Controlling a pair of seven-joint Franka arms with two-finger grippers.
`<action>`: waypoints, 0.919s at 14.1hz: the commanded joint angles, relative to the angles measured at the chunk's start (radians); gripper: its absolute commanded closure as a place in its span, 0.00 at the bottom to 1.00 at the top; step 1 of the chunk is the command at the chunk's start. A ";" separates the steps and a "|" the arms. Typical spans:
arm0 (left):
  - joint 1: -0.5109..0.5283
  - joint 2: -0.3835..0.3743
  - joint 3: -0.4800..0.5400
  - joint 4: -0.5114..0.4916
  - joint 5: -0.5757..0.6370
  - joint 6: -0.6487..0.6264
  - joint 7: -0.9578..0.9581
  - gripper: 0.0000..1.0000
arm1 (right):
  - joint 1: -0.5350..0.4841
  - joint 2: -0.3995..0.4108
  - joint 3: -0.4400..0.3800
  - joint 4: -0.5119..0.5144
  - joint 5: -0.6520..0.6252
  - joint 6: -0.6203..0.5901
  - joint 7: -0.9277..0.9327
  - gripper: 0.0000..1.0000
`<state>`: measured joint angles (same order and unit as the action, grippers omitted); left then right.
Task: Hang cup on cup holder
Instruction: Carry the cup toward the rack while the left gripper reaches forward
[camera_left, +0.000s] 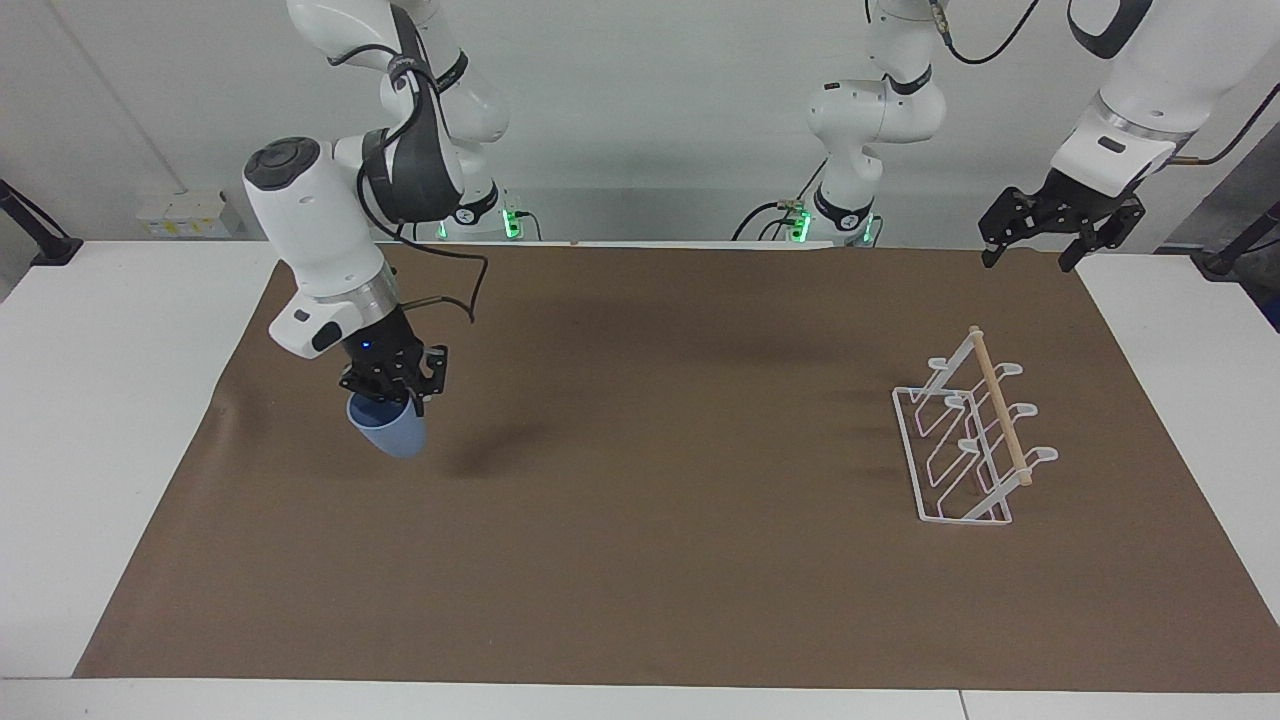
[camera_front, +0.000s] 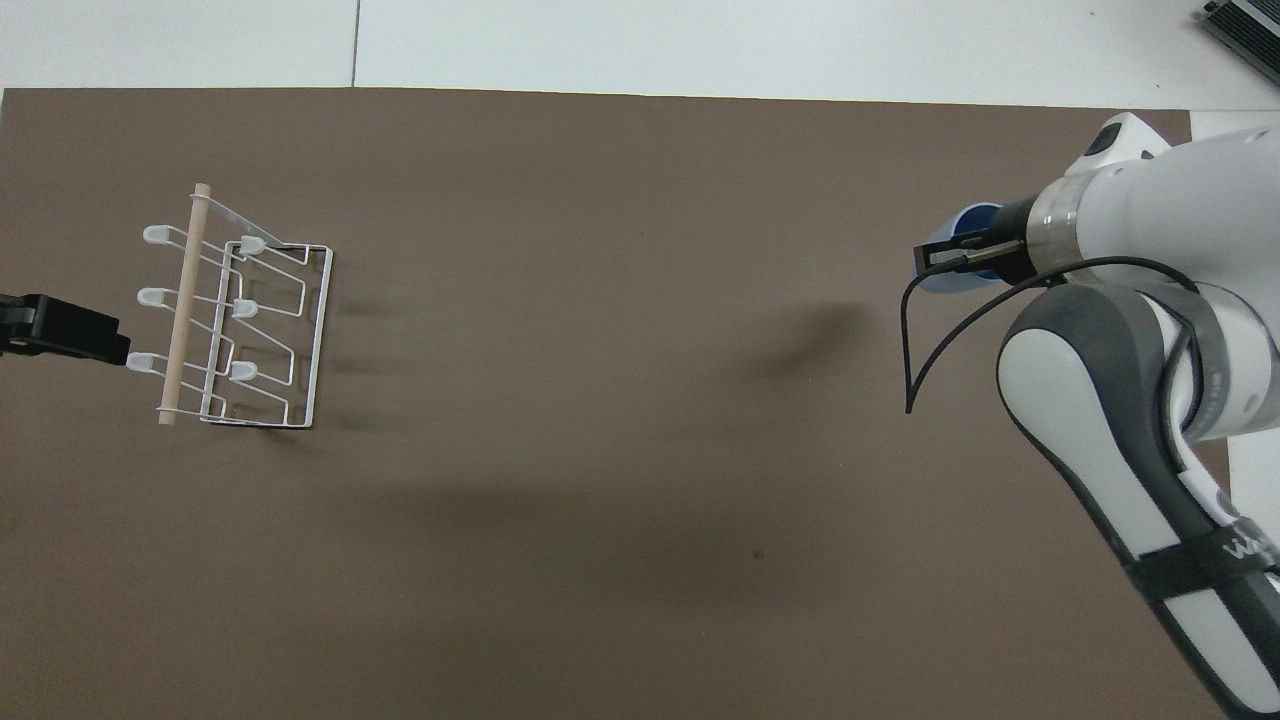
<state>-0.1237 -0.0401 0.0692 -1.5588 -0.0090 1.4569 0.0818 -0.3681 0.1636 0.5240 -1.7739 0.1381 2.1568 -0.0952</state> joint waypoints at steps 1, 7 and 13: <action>-0.049 -0.073 0.000 -0.107 0.021 -0.007 0.032 0.00 | 0.018 0.016 0.021 0.039 0.252 0.042 0.005 1.00; -0.039 -0.102 0.000 -0.191 -0.158 0.110 0.021 0.00 | 0.049 0.004 0.024 0.036 0.693 -0.014 0.006 1.00; -0.103 -0.133 -0.008 -0.253 -0.253 0.152 0.164 0.00 | 0.176 -0.059 0.025 0.040 0.814 -0.023 0.200 1.00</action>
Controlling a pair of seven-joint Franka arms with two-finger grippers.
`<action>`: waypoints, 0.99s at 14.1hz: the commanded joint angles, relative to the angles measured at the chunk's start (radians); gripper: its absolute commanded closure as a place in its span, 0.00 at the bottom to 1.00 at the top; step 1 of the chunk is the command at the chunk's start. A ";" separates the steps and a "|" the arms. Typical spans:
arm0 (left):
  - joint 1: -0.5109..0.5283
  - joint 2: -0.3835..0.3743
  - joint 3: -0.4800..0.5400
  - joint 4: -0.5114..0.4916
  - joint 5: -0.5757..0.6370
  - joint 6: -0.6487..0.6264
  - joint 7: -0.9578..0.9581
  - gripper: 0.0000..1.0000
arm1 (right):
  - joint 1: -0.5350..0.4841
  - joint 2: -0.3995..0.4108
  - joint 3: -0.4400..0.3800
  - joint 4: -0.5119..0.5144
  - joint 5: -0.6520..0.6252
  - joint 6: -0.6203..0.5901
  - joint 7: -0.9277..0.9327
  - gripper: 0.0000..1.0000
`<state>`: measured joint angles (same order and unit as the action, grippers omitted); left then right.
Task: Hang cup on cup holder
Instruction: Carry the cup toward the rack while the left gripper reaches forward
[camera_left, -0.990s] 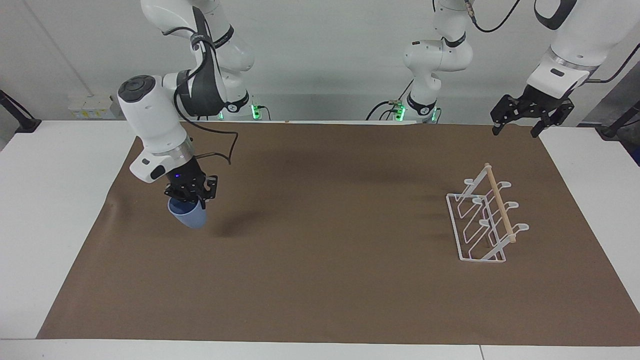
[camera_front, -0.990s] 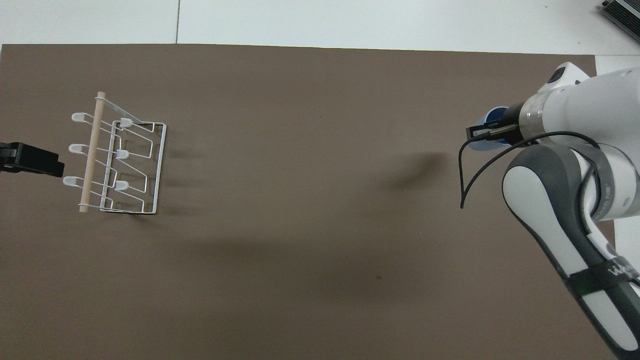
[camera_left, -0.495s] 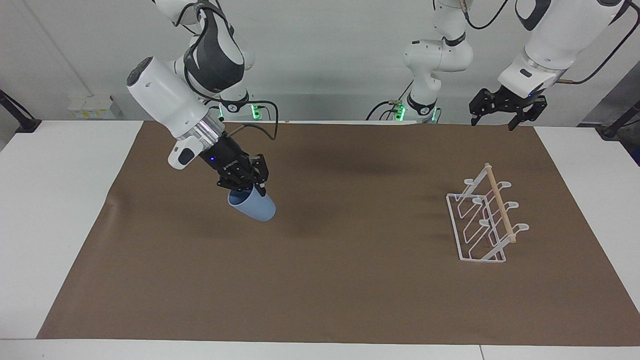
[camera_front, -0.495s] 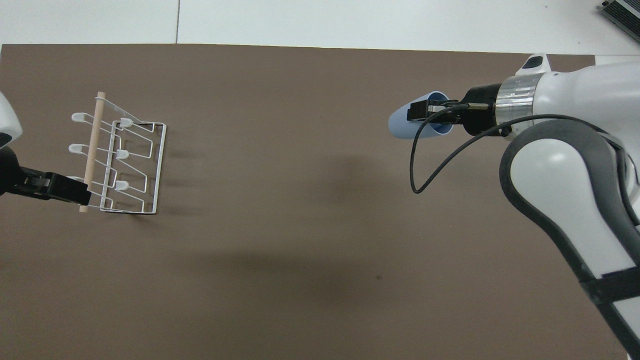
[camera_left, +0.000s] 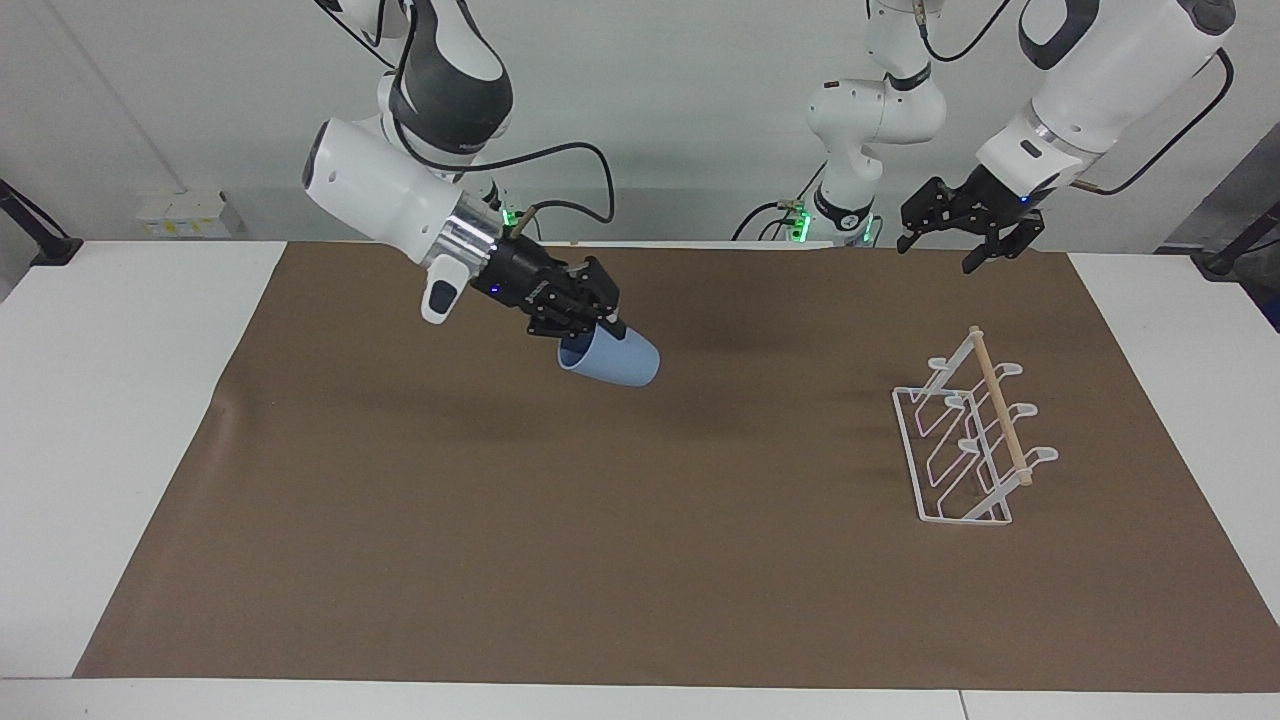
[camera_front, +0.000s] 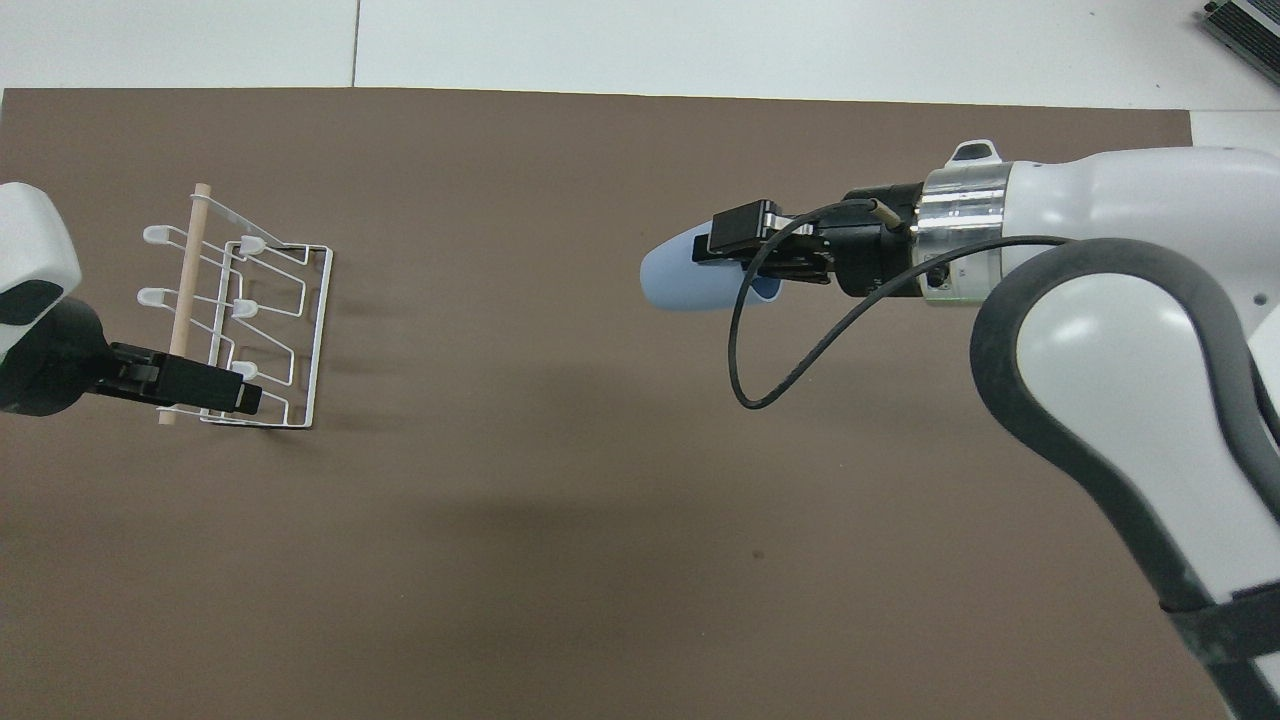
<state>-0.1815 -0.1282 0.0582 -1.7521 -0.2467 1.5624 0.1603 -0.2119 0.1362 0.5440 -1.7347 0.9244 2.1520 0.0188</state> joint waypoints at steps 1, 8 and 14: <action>-0.074 -0.048 0.003 -0.060 -0.016 0.050 0.160 0.00 | 0.038 -0.035 0.017 0.006 0.028 -0.024 0.140 1.00; -0.185 -0.068 -0.021 -0.093 -0.002 0.074 0.756 0.00 | 0.128 -0.030 0.056 0.069 0.028 -0.009 0.550 1.00; -0.274 -0.106 -0.072 -0.156 -0.003 0.180 0.854 0.00 | 0.229 -0.030 0.056 0.070 0.013 0.104 0.728 1.00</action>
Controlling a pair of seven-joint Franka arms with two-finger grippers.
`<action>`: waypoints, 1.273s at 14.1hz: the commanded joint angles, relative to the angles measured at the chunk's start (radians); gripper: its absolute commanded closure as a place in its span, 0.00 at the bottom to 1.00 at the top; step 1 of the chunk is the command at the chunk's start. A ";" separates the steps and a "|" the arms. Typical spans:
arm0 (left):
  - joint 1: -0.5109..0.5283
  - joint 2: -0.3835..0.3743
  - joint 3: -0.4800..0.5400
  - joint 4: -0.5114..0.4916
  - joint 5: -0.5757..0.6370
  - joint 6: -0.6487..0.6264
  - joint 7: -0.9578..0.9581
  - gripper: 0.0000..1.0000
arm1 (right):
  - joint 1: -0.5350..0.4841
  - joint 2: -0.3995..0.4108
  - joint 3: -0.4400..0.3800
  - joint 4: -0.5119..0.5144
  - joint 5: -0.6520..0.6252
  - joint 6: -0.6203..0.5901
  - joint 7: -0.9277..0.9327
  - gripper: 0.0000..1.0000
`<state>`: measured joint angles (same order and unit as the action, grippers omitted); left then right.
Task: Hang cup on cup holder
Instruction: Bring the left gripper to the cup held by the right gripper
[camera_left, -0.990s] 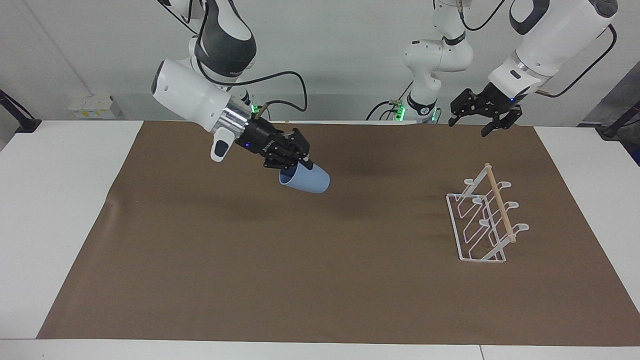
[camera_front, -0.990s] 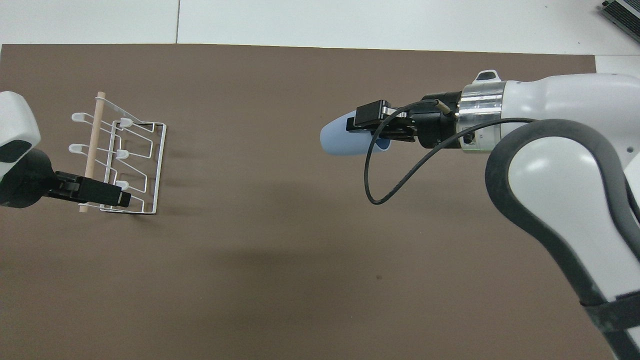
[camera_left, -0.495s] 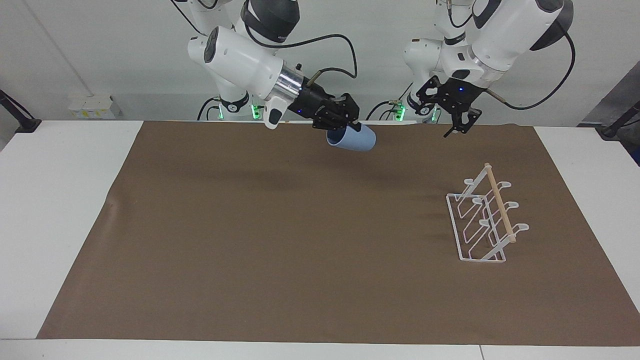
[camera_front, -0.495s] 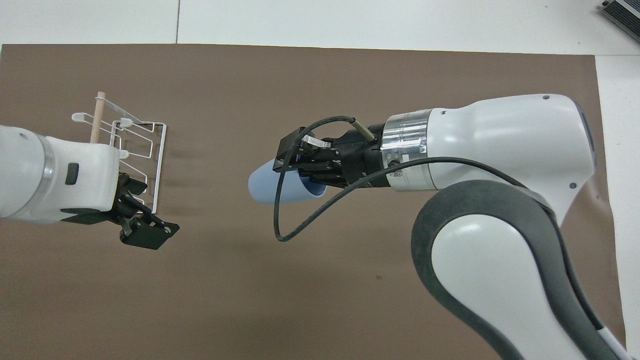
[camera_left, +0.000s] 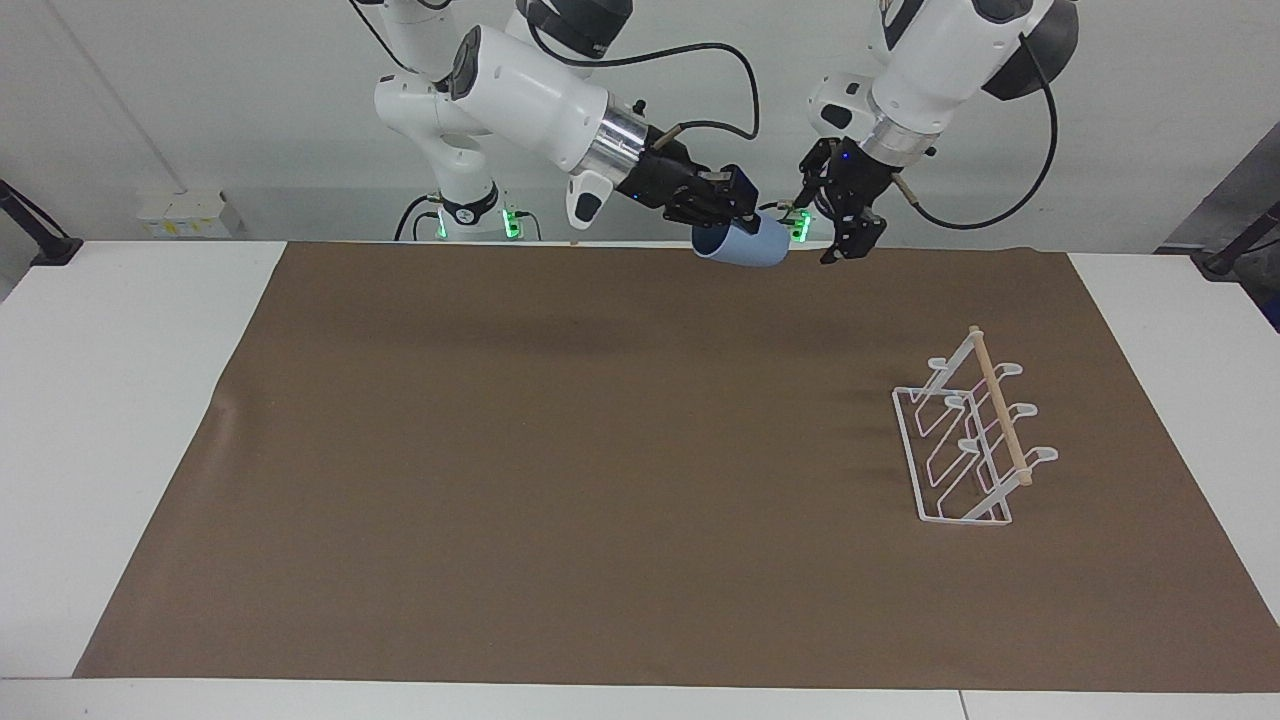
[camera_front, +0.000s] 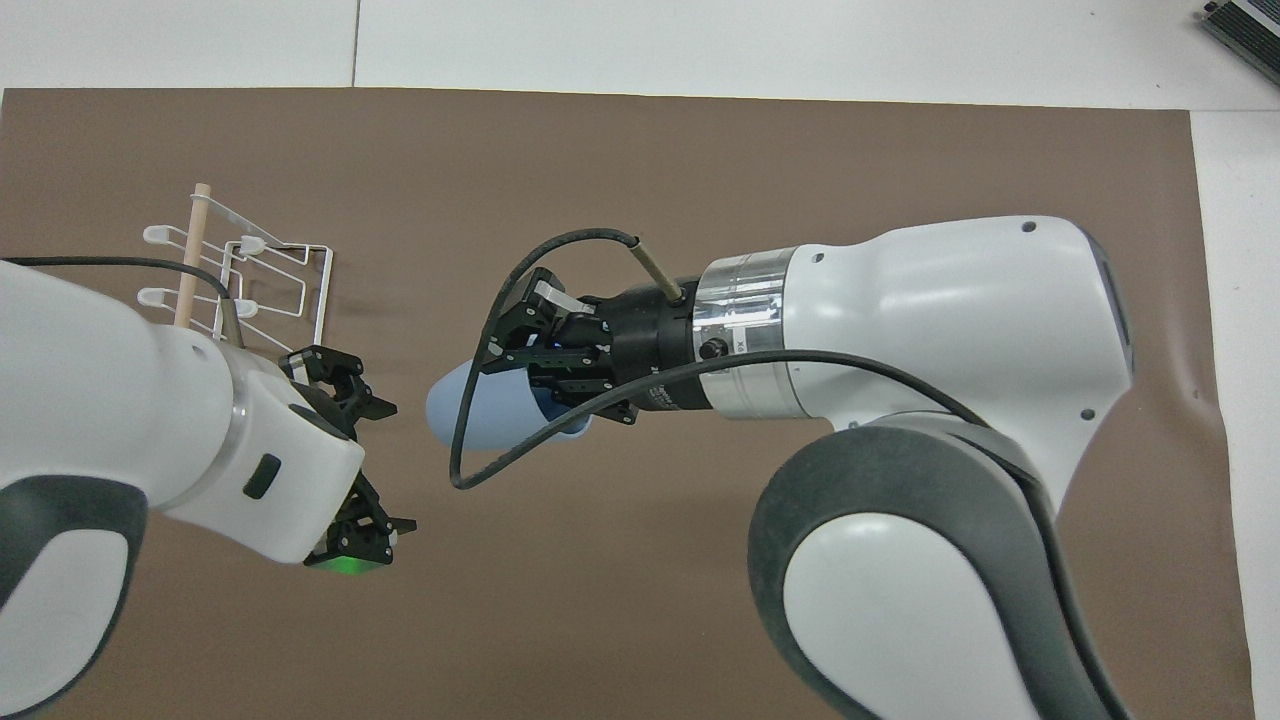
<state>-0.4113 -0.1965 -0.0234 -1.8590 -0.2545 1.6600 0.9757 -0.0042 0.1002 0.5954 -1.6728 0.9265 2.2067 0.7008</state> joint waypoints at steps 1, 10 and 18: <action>-0.052 -0.037 0.010 -0.052 0.004 0.111 0.037 0.00 | 0.026 0.006 0.004 0.010 0.011 0.059 0.051 1.00; -0.005 -0.029 0.011 -0.060 -0.009 0.214 0.112 0.00 | 0.024 0.010 0.004 0.011 0.009 0.057 0.051 1.00; 0.042 -0.040 0.016 -0.104 -0.084 0.253 0.156 0.00 | 0.023 0.012 0.003 0.015 0.009 0.057 0.049 1.00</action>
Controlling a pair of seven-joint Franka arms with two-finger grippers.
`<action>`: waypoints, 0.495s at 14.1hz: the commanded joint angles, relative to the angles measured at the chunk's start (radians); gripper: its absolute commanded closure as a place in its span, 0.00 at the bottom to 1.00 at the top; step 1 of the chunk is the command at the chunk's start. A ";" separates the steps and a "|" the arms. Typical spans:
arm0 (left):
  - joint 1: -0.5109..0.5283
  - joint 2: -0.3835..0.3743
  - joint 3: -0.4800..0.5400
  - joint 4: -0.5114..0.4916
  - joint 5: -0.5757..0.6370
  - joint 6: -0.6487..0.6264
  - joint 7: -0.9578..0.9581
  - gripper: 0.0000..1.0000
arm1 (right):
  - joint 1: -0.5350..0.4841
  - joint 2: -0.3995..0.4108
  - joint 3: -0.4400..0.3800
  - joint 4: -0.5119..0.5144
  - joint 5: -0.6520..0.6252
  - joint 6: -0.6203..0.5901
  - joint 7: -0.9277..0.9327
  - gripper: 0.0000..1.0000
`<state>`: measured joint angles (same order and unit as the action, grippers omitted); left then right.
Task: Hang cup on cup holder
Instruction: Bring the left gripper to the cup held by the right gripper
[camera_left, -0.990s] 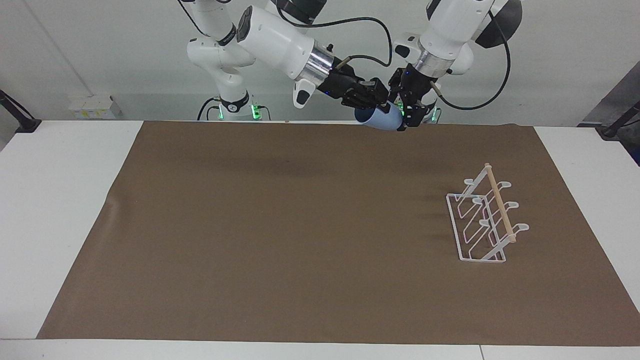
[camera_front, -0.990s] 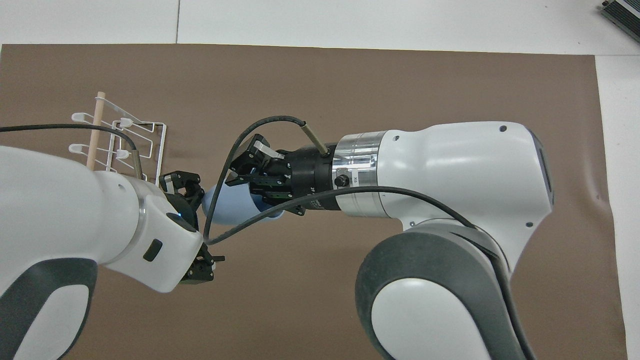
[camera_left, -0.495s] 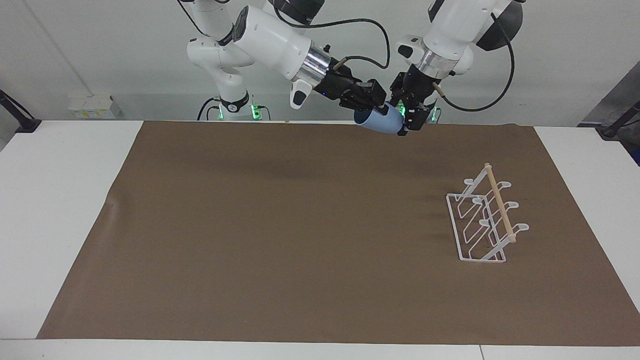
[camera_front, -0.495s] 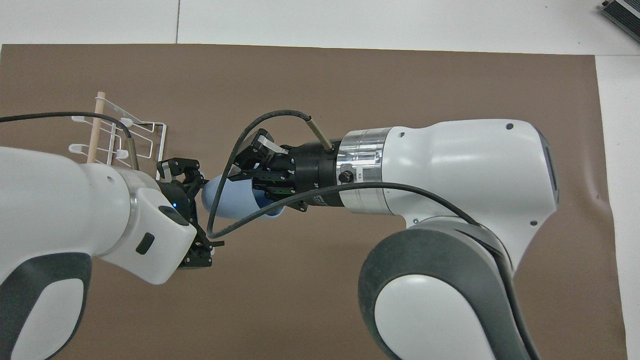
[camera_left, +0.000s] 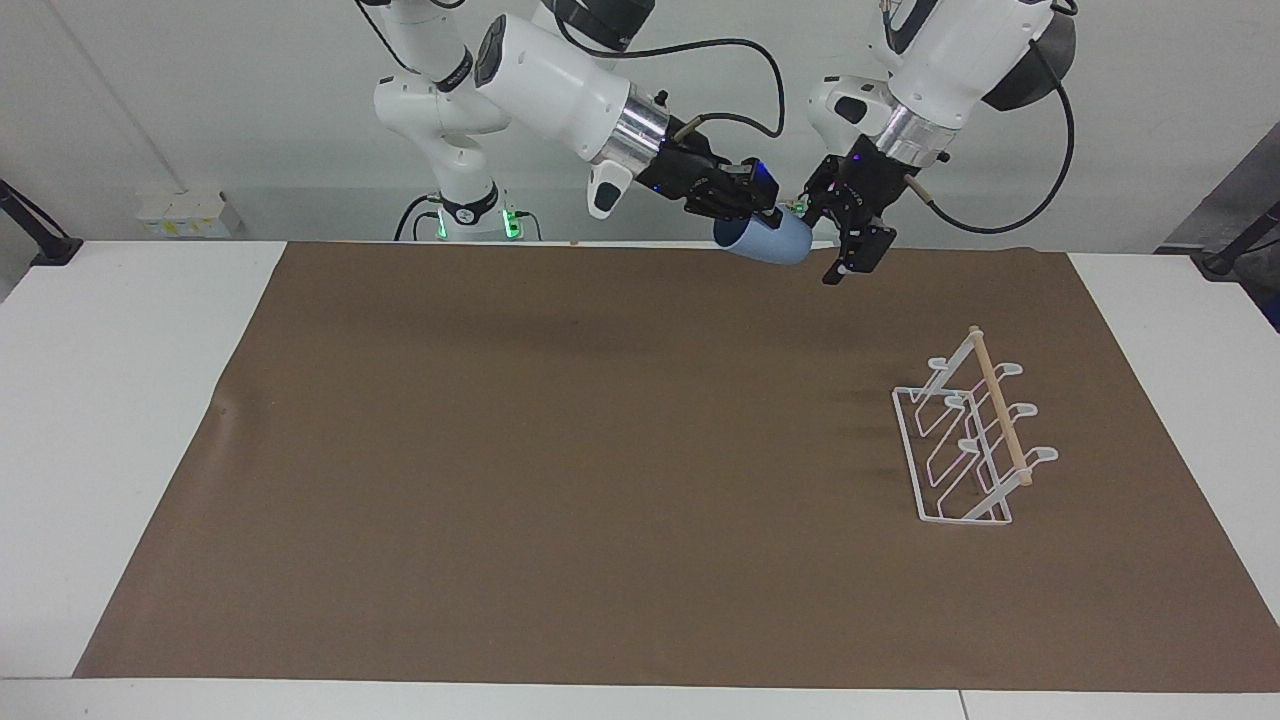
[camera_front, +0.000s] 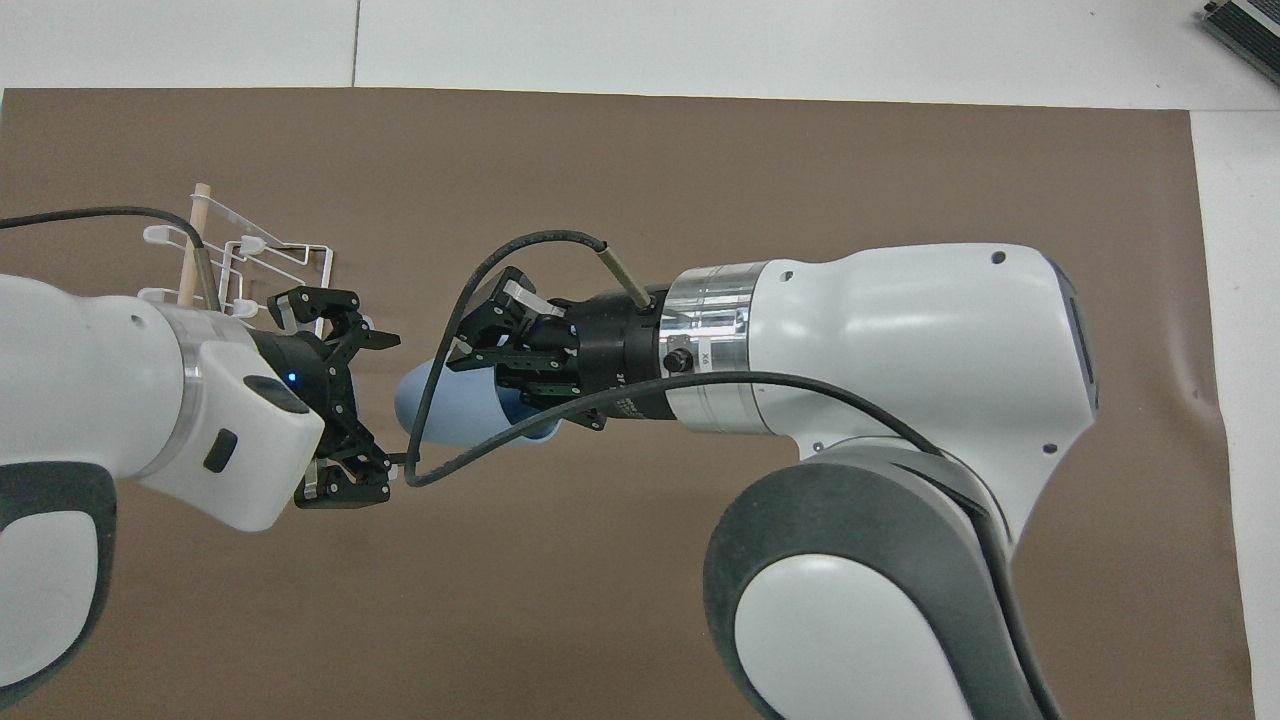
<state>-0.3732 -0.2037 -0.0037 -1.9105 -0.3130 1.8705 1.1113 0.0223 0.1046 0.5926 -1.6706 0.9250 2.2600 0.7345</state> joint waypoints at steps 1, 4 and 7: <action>0.000 -0.033 -0.005 -0.053 -0.037 0.056 0.016 0.00 | -0.004 0.007 0.006 0.012 0.009 0.004 0.016 1.00; -0.004 -0.031 -0.006 -0.052 -0.086 0.062 0.013 0.00 | -0.005 0.007 0.006 0.012 0.011 0.004 0.016 1.00; -0.004 -0.028 -0.007 -0.045 -0.135 0.062 0.008 0.00 | -0.008 0.009 0.006 0.020 0.011 0.004 0.016 1.00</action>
<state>-0.3740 -0.2039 -0.0115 -1.9239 -0.4141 1.9059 1.1116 0.0205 0.1046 0.5921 -1.6694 0.9249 2.2600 0.7345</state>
